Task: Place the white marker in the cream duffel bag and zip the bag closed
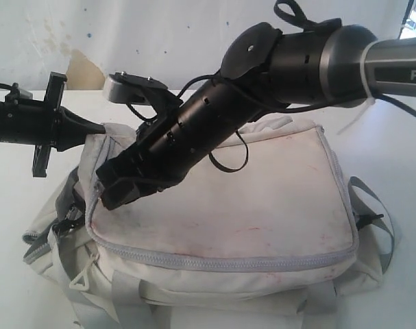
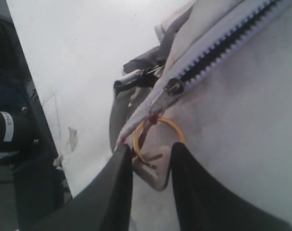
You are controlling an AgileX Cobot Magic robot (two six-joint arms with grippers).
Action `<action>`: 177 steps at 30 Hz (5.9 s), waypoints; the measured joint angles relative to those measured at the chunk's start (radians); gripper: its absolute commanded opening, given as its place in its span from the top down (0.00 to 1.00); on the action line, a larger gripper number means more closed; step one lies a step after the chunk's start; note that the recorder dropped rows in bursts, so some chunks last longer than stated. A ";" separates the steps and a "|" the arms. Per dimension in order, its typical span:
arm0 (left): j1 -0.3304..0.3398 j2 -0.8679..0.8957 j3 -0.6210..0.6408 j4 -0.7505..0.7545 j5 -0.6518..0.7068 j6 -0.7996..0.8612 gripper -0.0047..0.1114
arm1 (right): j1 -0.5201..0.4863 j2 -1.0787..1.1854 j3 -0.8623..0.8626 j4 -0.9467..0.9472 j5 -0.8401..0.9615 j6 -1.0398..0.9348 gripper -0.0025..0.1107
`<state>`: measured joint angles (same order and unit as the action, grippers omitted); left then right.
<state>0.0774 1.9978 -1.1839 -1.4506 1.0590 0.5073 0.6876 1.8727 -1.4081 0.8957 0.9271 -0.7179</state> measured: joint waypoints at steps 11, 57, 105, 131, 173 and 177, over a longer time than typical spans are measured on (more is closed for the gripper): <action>0.000 0.000 0.000 0.000 -0.004 -0.017 0.96 | 0.000 -0.048 0.000 -0.045 0.218 0.033 0.98; 0.060 -0.024 0.000 0.286 0.083 0.177 0.35 | 0.010 -0.062 0.000 -0.209 0.291 0.321 0.59; 0.060 -0.311 0.199 0.414 -0.030 0.068 0.35 | 0.479 0.058 0.000 -0.882 -0.351 1.344 0.66; 0.060 -0.311 0.199 0.418 -0.034 0.070 0.35 | 0.479 0.110 0.000 -0.989 -0.351 1.346 0.86; 0.060 -0.311 0.199 0.420 -0.028 0.093 0.35 | 0.471 0.039 0.000 -0.941 -0.272 1.449 0.98; 0.060 -0.311 0.199 0.420 -0.012 0.093 0.35 | 0.470 -0.009 0.000 -0.935 -0.245 1.449 0.98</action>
<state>0.1372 1.6868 -0.9845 -1.0308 1.0466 0.5999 1.1573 1.8642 -1.4081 -0.0392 0.6825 0.7311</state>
